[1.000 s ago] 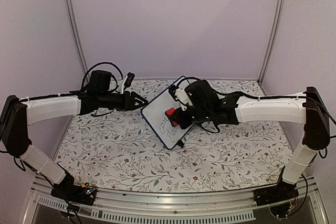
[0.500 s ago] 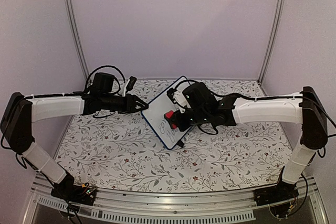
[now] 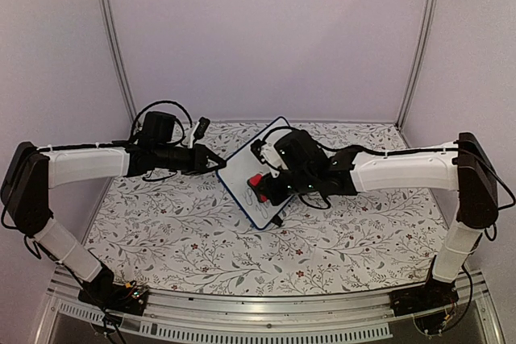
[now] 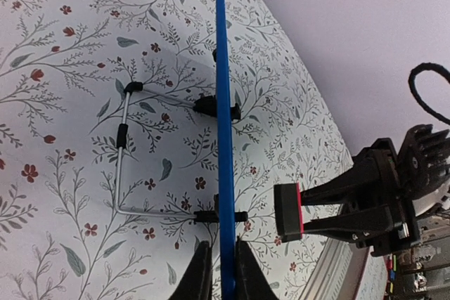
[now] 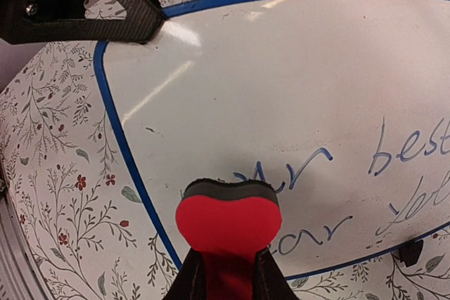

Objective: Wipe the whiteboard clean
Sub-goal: Erase the whiteboard at the center of the board.

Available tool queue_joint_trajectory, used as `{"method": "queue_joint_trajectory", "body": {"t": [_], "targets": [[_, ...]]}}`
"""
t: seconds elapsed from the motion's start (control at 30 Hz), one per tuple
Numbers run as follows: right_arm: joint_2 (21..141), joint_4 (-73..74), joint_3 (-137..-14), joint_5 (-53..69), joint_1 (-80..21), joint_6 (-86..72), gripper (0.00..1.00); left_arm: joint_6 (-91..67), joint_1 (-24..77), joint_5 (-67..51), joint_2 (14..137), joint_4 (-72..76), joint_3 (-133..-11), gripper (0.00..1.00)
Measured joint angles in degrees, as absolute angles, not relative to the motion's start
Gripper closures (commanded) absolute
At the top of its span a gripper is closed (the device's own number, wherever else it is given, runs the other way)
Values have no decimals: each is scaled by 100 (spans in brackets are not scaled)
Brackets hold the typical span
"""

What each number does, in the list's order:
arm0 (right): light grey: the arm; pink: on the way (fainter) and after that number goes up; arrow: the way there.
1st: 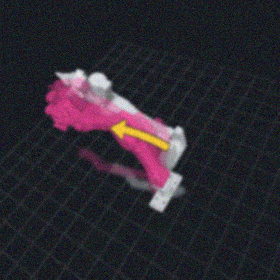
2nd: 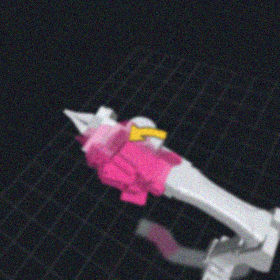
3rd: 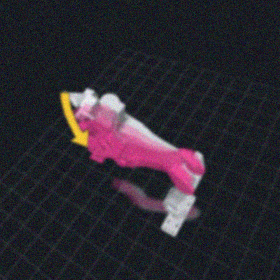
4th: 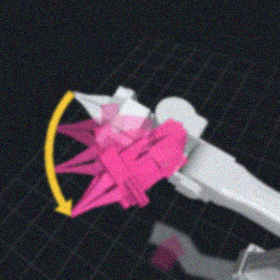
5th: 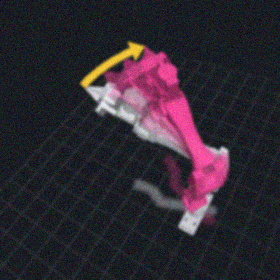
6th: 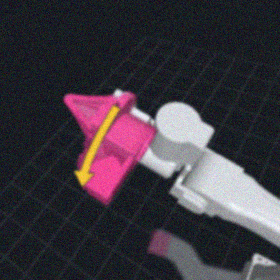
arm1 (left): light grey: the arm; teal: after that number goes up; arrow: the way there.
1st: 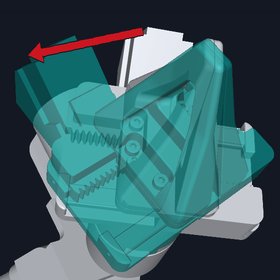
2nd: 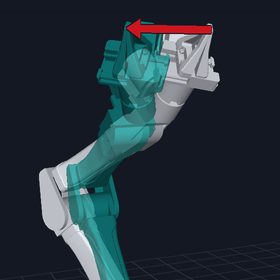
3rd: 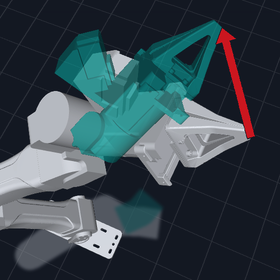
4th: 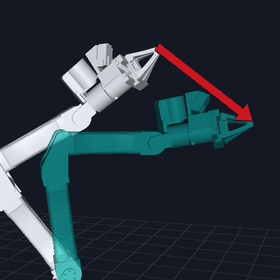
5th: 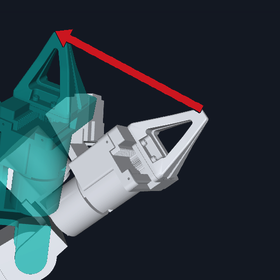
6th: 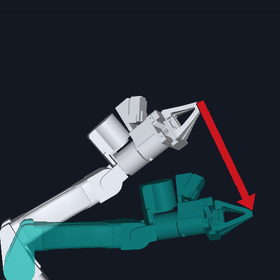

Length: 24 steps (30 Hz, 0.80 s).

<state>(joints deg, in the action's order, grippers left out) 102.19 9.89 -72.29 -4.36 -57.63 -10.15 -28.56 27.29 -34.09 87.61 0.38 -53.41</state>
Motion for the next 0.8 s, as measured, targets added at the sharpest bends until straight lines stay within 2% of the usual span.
{"method": "queue_joint_trajectory", "body": {"t": [0.33,0.8], "targets": [[10586,1009,-7741,-443,-5887,-939,94,-2867,2729,-3422,8759,54,-5341,96],[10967,1166,-7913,-462,-6049,-698,94,-2882,2724,-3415,8755,56,-5341,97]]}}
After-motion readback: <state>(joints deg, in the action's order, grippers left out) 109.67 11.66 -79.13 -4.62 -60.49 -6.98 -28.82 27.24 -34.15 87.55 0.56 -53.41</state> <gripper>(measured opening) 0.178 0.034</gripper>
